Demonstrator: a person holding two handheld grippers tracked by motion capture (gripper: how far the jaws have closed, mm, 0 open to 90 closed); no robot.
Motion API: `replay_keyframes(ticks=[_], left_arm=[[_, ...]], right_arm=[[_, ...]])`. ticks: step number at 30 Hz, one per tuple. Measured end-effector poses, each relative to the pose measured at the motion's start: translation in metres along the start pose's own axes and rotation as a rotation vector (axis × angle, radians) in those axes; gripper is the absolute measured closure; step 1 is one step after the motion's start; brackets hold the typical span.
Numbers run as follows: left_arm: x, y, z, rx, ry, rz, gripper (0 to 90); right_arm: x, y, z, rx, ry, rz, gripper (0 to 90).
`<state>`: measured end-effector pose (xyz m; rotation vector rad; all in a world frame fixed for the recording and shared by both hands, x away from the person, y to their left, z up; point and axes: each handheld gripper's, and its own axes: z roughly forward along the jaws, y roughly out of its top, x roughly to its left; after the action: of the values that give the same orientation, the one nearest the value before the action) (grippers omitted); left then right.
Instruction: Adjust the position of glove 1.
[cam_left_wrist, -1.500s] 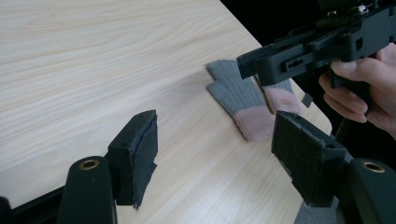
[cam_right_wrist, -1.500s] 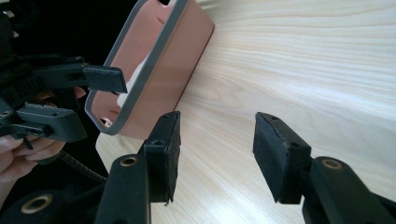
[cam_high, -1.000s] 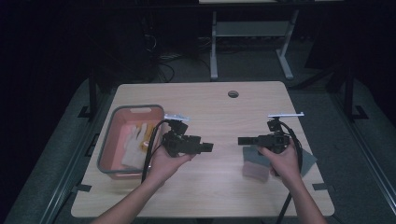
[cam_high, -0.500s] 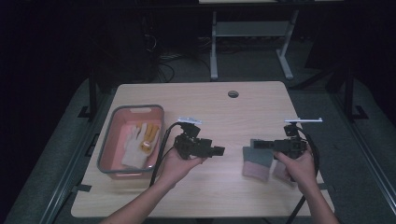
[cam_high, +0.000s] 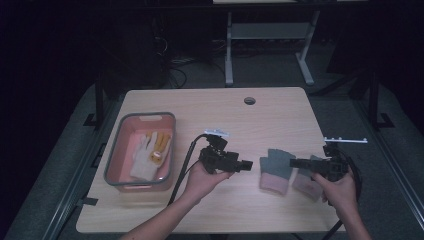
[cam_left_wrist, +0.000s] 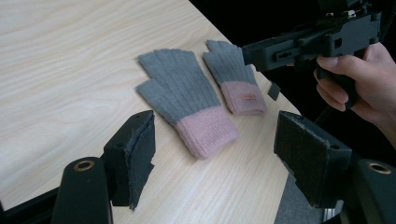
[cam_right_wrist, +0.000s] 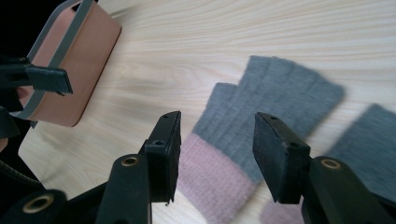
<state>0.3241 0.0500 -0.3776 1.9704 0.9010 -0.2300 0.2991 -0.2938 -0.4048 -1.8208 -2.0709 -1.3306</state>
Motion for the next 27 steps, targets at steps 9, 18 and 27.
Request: replay_keyframes(ticks=[9, 18, 27], left_arm=[[-0.002, -0.001, 0.013, 0.011, -0.010, 0.002, 28.9], [-0.002, -0.004, 0.021, 0.024, -0.013, 0.006, 28.3], [-0.002, -0.009, 0.028, 0.043, -0.023, 0.001, 28.3]], right_arm=[[-0.018, -0.013, -0.010, 0.014, -0.082, -0.007, 49.6], [-0.036, -0.025, -0.013, 0.021, -0.174, -0.008, 49.6], [-0.045, -0.029, -0.007, 0.043, -0.251, -0.005, 49.4]])
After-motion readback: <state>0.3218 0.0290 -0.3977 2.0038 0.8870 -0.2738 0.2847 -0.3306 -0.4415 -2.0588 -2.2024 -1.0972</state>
